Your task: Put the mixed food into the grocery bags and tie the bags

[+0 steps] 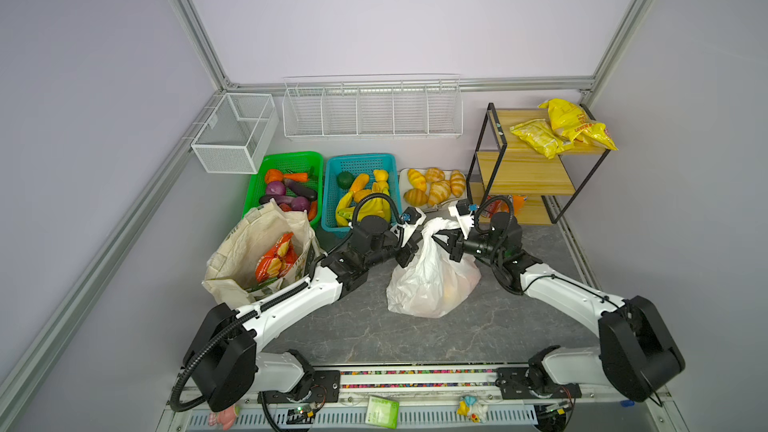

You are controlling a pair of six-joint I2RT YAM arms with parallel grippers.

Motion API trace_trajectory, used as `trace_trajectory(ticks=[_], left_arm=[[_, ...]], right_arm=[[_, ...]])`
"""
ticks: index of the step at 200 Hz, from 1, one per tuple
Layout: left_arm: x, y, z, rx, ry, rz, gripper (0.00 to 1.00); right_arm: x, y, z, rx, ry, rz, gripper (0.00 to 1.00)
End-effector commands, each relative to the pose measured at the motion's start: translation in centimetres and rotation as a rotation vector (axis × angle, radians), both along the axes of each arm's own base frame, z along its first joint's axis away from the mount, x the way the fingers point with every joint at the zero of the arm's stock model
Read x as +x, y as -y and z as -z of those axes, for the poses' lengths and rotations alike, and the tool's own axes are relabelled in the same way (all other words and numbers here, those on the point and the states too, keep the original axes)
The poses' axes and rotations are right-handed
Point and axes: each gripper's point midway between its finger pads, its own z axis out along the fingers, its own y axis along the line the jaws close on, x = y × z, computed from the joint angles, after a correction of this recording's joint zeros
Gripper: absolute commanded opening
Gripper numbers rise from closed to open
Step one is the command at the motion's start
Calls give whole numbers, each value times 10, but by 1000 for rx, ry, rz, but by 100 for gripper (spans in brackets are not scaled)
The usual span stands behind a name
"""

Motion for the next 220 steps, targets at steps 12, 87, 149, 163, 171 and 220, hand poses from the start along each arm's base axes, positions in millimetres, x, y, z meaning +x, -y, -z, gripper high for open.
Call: trace_trajectory(ticks=[12,87,149,163,171,220], left_arm=[[1,-10,-18,19,43,-27,0],[-3,-5,-19,-4,25,2,0],[-5,-2,-19,-15,19,21,0],[-6,-2,-20,-16,18,23,0],[-6,-2,-20,-17,18,23,0],[-6,-2,-19,-16,16,26,0]], right_arm=[[9,11,-9,-36,38,77,10],[-5,65,-5,-226,29,307,59],[-14,62,-52,-166,-9,286,71],[-9,58,-70,-143,10,277,71],[-9,55,-73,-137,8,264,70],[-6,42,-70,-118,-14,202,46]])
